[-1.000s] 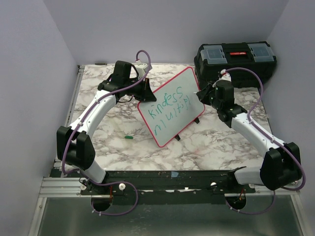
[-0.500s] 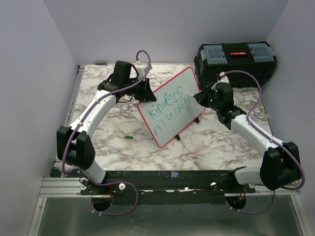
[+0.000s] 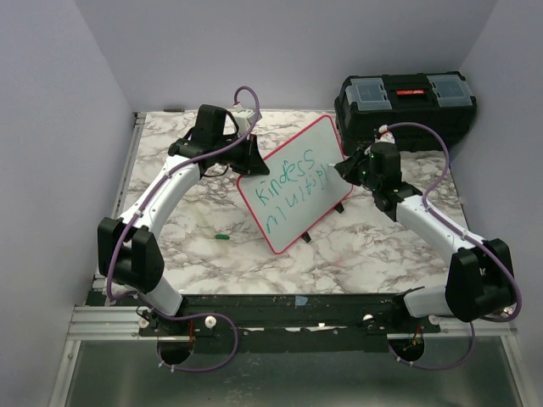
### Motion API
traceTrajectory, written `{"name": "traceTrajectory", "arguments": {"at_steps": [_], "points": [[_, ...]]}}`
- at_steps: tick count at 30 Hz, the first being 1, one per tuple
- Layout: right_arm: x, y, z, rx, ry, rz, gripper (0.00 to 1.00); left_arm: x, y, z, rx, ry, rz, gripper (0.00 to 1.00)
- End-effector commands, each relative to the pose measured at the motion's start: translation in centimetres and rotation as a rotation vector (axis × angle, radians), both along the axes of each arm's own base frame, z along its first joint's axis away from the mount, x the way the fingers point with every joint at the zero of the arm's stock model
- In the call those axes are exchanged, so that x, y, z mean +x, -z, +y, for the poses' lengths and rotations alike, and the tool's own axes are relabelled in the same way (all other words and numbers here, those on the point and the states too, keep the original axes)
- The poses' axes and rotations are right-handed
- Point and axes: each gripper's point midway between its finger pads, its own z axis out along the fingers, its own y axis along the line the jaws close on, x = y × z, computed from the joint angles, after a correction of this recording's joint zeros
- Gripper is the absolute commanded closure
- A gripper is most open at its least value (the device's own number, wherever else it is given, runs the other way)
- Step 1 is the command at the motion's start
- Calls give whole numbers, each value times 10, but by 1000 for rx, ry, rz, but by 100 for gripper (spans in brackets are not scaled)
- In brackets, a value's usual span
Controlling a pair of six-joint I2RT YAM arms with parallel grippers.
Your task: Write a sentence on the whiteboard
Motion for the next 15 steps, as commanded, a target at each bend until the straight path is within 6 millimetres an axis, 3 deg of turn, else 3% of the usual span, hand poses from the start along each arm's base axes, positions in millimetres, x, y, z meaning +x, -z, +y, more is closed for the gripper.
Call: {"name": "traceTrajectory", "arguments": {"at_steps": [1, 10, 15], "points": [[-5, 20, -2, -5, -1, 43, 99, 8, -5, 8, 48, -17, -98, 100], [-22, 38, -7, -15, -2, 84, 99, 8, -7, 7, 46, -17, -100, 100], [-23, 30, -10, -29, 5, 76, 99, 8, -6, 7, 45, -17, -96, 100]]}}
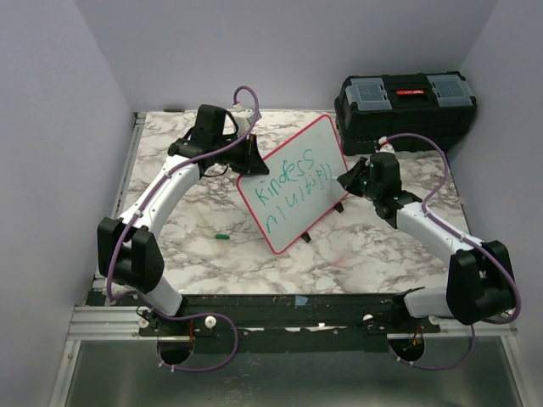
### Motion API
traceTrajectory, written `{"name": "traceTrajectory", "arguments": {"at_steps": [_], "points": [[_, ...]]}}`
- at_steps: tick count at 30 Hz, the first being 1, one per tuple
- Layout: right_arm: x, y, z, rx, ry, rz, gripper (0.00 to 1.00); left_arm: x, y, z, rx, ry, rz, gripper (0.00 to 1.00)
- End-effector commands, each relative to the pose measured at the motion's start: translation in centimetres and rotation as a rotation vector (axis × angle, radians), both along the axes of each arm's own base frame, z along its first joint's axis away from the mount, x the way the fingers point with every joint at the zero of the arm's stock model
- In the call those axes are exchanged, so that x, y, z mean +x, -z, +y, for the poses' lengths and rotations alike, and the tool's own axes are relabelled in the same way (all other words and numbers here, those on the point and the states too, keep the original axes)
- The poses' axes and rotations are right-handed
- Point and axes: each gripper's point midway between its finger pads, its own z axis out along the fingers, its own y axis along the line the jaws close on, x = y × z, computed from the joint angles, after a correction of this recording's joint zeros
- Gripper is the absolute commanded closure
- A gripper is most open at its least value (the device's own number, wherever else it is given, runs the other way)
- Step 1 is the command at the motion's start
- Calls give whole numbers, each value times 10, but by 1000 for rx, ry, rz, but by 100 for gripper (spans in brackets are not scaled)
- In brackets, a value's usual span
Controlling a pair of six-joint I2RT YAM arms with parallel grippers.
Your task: Write a sentence on the whiteboard
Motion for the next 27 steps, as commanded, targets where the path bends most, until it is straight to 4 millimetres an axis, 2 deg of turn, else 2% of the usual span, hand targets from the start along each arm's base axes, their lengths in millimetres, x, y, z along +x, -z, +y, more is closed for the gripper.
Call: {"name": "traceTrajectory", "arguments": {"at_steps": [1, 5, 13, 22, 27], "points": [[-4, -10, -2, -10, -1, -5, 99, 8, -6, 7, 48, -14, -101, 100], [-1, -29, -9, -38, 21, -37, 99, 8, -5, 7, 48, -14, -100, 100], [8, -57, -3, -10, 11, -84, 99, 8, -6, 7, 48, -14, -102, 100], [22, -64, 4, 10, 8, -95, 99, 8, -5, 7, 49, -13, -98, 100], [22, -61, 15, 35, -51, -90, 99, 8, -5, 7, 48, -13, -100, 100]]}}
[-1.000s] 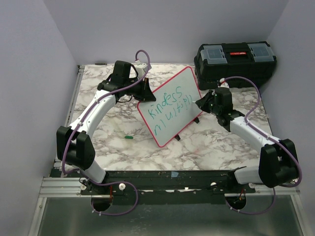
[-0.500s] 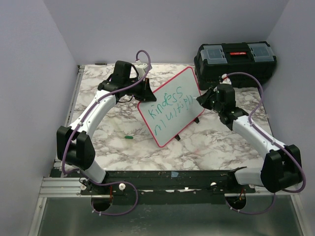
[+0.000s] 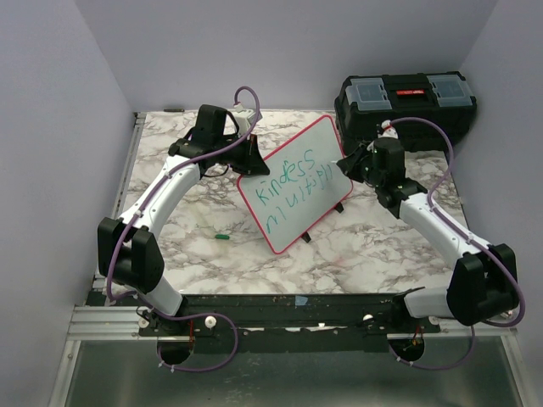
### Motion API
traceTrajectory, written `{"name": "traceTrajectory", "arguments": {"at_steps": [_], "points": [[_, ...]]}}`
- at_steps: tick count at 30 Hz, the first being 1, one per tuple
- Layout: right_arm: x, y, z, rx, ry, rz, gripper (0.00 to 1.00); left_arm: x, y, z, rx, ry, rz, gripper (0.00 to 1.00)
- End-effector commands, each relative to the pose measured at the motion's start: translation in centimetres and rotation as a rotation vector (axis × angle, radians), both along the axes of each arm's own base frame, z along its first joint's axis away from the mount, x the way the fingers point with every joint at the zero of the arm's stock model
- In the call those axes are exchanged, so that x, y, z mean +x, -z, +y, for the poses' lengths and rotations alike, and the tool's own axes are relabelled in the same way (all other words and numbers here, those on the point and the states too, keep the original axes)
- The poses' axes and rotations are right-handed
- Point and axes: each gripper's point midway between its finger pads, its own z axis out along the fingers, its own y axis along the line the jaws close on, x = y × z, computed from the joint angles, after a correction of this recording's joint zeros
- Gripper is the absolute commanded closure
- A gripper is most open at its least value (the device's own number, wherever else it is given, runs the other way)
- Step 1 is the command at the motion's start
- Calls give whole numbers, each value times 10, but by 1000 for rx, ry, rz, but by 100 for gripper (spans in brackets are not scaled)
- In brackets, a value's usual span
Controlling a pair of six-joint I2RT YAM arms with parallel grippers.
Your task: Write a sentence on the whiteboard
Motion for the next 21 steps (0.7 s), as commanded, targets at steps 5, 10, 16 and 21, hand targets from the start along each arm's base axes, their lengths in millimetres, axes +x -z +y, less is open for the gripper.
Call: {"name": "traceTrajectory", "arguments": {"at_steps": [5, 10, 16, 21], "points": [[6, -8, 17, 48, -71, -26, 99, 8, -4, 7, 50, -15, -93, 100], [8, -8, 21, 57, -89, -28, 99, 8, -4, 7, 50, -15, -94, 100], [11, -1, 20, 46, -78, -18, 99, 9, -3, 8, 52, -16, -91, 100], [12, 6, 15, 29, -55, -5, 99, 9, -2, 7, 52, -15, -90, 100]]}}
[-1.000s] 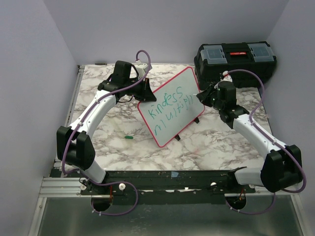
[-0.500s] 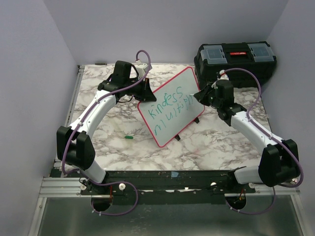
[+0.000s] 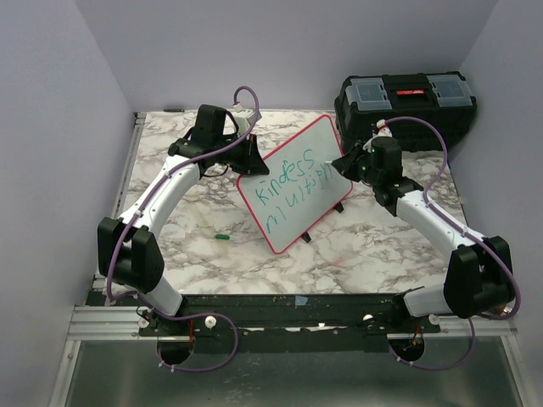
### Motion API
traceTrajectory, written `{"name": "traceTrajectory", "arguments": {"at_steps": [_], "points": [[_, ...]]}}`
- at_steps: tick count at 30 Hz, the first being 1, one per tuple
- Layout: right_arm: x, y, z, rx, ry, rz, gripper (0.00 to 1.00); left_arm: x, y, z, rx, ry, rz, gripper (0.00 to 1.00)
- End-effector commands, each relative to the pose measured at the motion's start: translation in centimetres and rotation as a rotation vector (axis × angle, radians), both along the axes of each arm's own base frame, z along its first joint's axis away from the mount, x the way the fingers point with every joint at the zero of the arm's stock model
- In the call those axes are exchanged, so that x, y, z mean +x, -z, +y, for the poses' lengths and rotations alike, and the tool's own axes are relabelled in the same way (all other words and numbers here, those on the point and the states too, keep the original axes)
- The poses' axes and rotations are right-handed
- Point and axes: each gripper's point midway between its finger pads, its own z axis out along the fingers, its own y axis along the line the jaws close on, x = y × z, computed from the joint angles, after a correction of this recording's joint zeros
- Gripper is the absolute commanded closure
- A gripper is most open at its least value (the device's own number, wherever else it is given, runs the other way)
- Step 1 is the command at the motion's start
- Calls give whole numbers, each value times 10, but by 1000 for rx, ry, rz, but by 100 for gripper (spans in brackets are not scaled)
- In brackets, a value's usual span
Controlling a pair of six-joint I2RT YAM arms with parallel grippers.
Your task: Write a sentence on the whiteboard
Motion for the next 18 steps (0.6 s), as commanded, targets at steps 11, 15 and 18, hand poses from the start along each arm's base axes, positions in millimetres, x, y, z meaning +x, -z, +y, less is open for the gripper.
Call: {"name": "traceTrajectory", "arguments": {"at_steps": [11, 15, 18], "points": [[5, -8, -12, -44, 59, -22, 99, 8, -3, 8, 53, -15, -92, 100], [2, -23, -14, -42, 57, -62, 99, 8, -3, 8, 52, -15, -93, 100], [3, -31, -21, -56, 83, -87, 99, 8, -3, 8, 52, -16, -90, 100]]}}
